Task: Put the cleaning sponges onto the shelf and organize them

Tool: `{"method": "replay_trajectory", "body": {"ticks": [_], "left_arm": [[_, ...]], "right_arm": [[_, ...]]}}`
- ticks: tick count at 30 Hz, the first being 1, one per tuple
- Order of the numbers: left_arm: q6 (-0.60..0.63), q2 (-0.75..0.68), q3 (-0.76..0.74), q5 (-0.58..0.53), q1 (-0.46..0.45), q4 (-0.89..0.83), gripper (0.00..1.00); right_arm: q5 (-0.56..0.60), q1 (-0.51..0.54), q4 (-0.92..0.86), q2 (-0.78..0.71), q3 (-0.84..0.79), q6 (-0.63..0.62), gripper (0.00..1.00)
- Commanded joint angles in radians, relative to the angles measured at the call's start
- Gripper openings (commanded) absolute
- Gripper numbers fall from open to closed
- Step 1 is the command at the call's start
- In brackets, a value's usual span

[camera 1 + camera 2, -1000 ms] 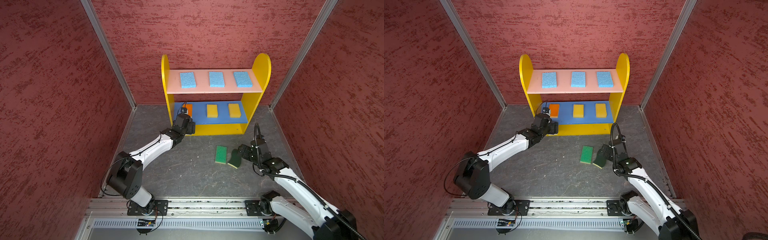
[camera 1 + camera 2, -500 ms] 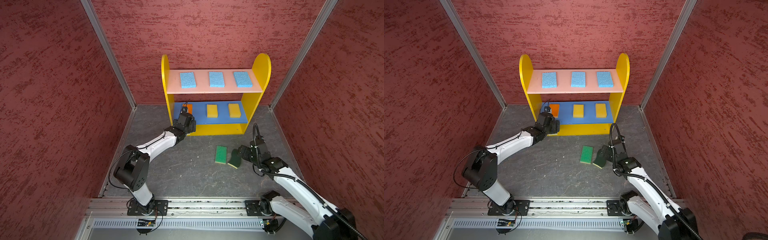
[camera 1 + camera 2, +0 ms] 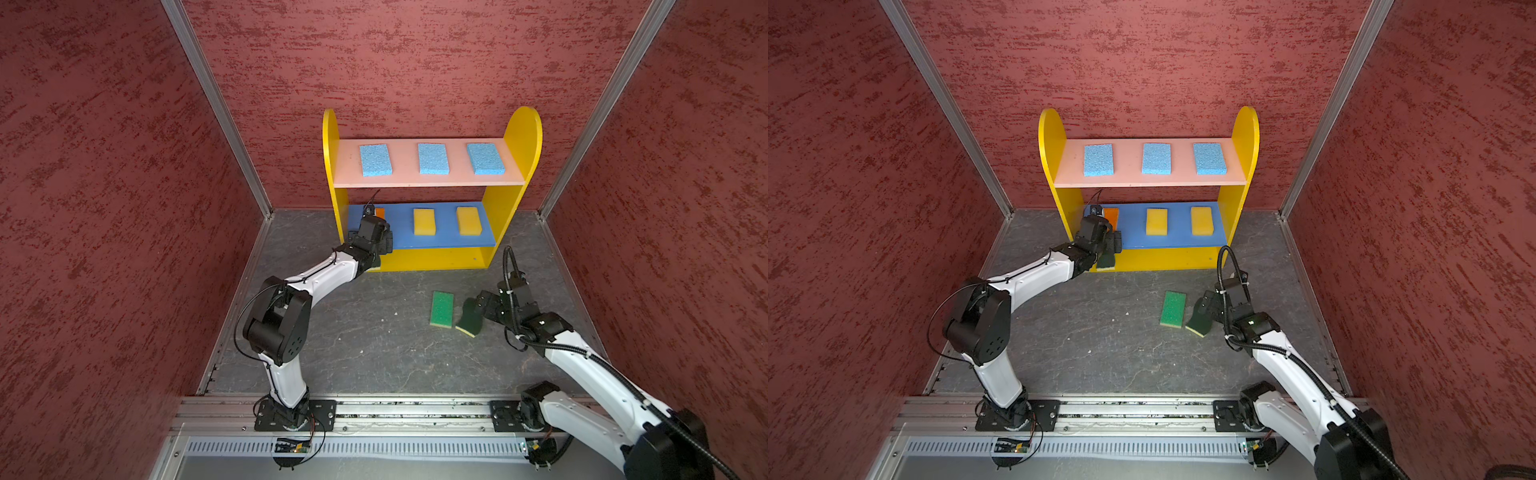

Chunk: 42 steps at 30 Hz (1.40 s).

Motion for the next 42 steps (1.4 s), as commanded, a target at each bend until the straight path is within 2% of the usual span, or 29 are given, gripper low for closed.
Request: {"method": "replay_trajectory", "body": {"ticks": [1,12,24,32,42], "left_arm": [[-0.019,0.04,0.008,0.04,0.006,-0.033,0.94],[-0.041,0.094,0.036,0.037,0.024,-0.052,0.91],[-0.064,0.081,-0.014,0.036,0.023,-0.021,0.79],[-0.094,0.028,-0.07,-0.018,0.01,-0.016,0.78],[-0.085,0.054,-0.047,0.001,-0.002,-0.045,0.79]], "right_arm": [[0.029,0.003,-0.006,-0.009,0.035,0.0,0.99],[0.042,0.004,-0.021,-0.028,0.03,-0.003,0.99],[0.045,0.004,-0.028,-0.031,0.037,-0.003,0.99],[0.043,0.004,-0.029,-0.038,0.031,0.004,0.99],[0.043,0.004,-0.03,-0.049,0.014,0.009,0.99]]}}
